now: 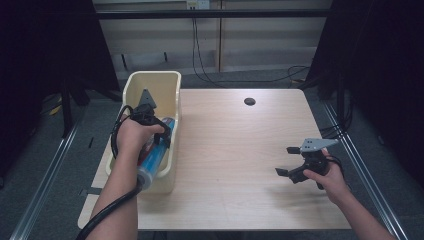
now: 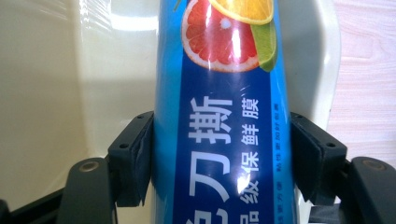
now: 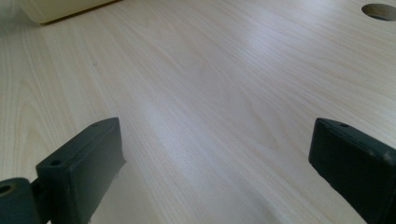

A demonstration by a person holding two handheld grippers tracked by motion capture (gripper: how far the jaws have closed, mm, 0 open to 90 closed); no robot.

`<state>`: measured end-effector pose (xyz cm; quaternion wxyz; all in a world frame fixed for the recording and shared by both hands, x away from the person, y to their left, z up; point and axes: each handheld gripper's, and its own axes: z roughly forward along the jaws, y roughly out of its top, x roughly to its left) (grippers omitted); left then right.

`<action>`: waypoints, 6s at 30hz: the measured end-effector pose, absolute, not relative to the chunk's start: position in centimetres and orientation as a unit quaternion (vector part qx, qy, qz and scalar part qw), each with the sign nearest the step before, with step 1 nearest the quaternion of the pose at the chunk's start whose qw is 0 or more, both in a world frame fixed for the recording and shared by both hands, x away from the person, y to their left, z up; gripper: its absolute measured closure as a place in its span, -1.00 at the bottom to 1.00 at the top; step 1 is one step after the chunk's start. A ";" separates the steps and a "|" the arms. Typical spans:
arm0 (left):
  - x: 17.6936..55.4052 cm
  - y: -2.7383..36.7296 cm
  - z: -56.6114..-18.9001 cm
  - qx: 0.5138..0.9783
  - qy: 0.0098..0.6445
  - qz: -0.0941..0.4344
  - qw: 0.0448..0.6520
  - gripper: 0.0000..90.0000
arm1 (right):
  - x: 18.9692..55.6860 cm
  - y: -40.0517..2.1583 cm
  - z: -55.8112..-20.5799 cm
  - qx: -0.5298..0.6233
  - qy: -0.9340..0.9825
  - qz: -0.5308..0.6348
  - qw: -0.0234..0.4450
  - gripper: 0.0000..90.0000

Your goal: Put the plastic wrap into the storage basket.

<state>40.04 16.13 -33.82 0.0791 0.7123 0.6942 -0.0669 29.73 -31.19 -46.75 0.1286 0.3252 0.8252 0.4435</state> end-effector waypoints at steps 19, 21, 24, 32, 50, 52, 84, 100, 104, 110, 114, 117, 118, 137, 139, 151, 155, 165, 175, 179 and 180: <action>39.9 16.6 -31.8 0.708 0.694 -0.062 0.114 -0.11 | 29.7 -31.2 -46.8 0.324 0.827 0.441 0.129 -0.94; 39.8 16.6 -31.8 0.712 0.689 -0.065 0.116 -0.13 | 29.7 -31.2 -46.7 0.323 0.827 0.442 0.131 -0.94; 39.7 16.5 -31.7 0.712 0.690 -0.055 0.119 -0.16 | 29.6 -31.1 -46.7 0.322 0.826 0.444 0.131 -0.94; 39.6 16.4 -30.8 0.719 0.680 -0.046 0.136 -0.28 | 29.6 -31.1 -46.7 0.323 0.827 0.440 0.131 -0.94; 39.5 15.0 -29.7 0.731 0.657 -0.027 0.183 -0.81 | 29.9 -31.2 -46.8 0.323 0.826 0.443 0.131 -0.94; 39.4 14.9 -29.7 0.733 0.654 -0.033 0.185 -0.81 | 29.9 -31.1 -46.8 0.322 0.827 0.441 0.130 -0.94; 38.6 10.0 -29.0 0.771 0.597 -0.034 0.218 -0.82 | 29.3 -31.2 -46.3 0.323 0.824 0.445 0.138 -0.95; 38.0 7.4 -29.8 0.790 0.565 -0.034 0.236 -0.83 | 29.3 -31.0 -46.5 0.323 0.826 0.442 0.137 -0.96; 38.0 6.8 -30.5 0.797 0.555 -0.034 0.236 -0.84 | 29.3 -31.0 -46.5 0.323 0.825 0.442 0.138 -0.97; 37.9 6.0 -31.3 0.800 0.548 -0.041 0.243 -0.84 | 29.3 -31.0 -46.5 0.324 0.826 0.440 0.141 -0.96; 37.8 5.5 -31.8 0.804 0.542 -0.043 0.243 -0.84 | 29.3 -31.0 -46.5 0.320 0.828 0.440 0.137 -0.96; 37.8 5.2 -32.3 0.805 0.539 -0.046 0.243 -0.84 | 29.4 -31.0 -46.5 0.319 0.828 0.440 0.137 -0.96; 37.8 5.1 -32.4 0.807 0.536 -0.045 0.243 -0.84 | 29.4 -31.0 -46.6 0.320 0.828 0.439 0.138 -0.96; 37.2 3.3 -34.5 0.814 0.520 -0.052 0.256 -0.84 | 29.3 -31.1 -46.6 0.321 0.827 0.437 0.147 -0.96; 37.2 3.2 -34.7 0.813 0.520 -0.048 0.258 -0.84 | 29.3 -31.1 -46.6 0.322 0.827 0.437 0.148 -0.96; 36.8 2.6 -36.3 0.817 0.510 -0.056 0.263 -0.84 | 29.2 -31.1 -46.6 0.322 0.829 0.434 0.143 -0.96; 36.6 2.4 -36.9 0.819 0.506 -0.061 0.263 -0.84 | 29.2 -31.1 -46.6 0.322 0.829 0.434 0.143 -0.96; 36.2 2.2 -38.2 0.825 0.498 -0.055 0.262 -0.84 | 29.3 -31.1 -46.8 0.319 0.832 0.431 0.142 -0.96; 35.9 2.0 -39.5 0.833 0.485 -0.054 0.262 -0.84 | 29.3 -31.0 -46.8 0.317 0.833 0.430 0.142 -0.96; 35.7 2.1 -40.2 0.833 0.485 -0.055 0.263 -0.84 | 29.3 -31.0 -46.8 0.316 0.835 0.427 0.143 -0.96; 35.7 2.1 -40.3 0.832 0.485 -0.056 0.262 -0.84 | 29.3 -31.0 -46.9 0.316 0.835 0.427 0.143 -0.96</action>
